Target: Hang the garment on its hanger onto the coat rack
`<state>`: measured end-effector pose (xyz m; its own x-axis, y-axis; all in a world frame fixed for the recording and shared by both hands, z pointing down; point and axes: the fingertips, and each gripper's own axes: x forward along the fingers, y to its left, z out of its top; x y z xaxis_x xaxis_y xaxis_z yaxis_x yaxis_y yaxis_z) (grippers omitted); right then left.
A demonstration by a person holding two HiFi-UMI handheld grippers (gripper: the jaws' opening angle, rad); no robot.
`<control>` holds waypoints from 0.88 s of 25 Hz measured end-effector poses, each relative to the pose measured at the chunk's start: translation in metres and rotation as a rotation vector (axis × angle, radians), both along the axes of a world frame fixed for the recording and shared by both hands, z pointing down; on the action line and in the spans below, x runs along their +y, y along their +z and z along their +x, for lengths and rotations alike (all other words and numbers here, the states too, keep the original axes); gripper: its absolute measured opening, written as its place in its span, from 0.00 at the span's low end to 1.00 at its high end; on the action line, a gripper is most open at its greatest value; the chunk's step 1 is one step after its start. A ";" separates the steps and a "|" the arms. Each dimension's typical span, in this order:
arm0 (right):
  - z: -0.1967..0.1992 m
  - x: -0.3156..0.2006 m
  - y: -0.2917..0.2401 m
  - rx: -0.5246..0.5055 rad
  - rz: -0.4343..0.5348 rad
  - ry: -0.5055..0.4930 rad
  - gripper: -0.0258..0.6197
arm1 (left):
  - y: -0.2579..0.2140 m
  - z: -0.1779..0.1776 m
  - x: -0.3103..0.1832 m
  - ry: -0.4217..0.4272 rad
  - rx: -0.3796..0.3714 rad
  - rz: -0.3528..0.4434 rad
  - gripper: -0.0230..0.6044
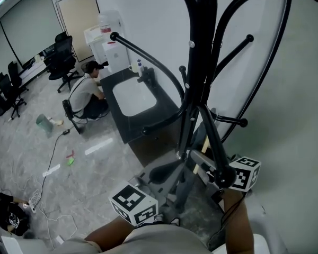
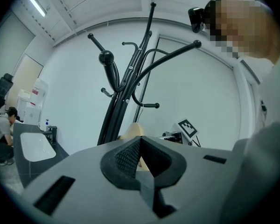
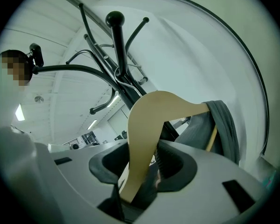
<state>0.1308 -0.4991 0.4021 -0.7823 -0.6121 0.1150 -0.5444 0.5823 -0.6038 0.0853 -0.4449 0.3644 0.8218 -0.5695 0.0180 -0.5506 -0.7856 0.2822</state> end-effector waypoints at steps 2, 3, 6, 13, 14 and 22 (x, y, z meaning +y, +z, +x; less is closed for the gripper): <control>0.004 -0.003 -0.003 0.013 0.018 0.024 0.29 | -0.001 0.000 -0.001 0.001 0.002 0.004 0.04; 0.006 -0.004 -0.004 0.027 0.026 0.038 0.30 | -0.001 0.000 -0.001 0.001 0.002 0.005 0.04; 0.016 -0.004 -0.006 0.064 0.053 0.079 0.32 | -0.001 0.001 0.001 0.005 0.004 0.005 0.04; 0.048 0.003 -0.030 0.099 0.123 0.214 0.32 | -0.001 0.010 0.002 0.031 0.008 0.013 0.04; 0.050 0.006 -0.033 0.106 0.135 0.230 0.32 | -0.001 0.012 0.005 0.037 0.007 0.013 0.04; 0.063 0.041 -0.071 0.359 0.431 0.395 0.16 | -0.016 0.024 0.023 0.068 0.006 0.051 0.04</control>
<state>0.1940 -0.4580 0.3306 -0.4498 -0.8931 0.0081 -0.8886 0.4466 -0.1050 0.1096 -0.4218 0.3487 0.8586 -0.5124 -0.0149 -0.4939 -0.8346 0.2438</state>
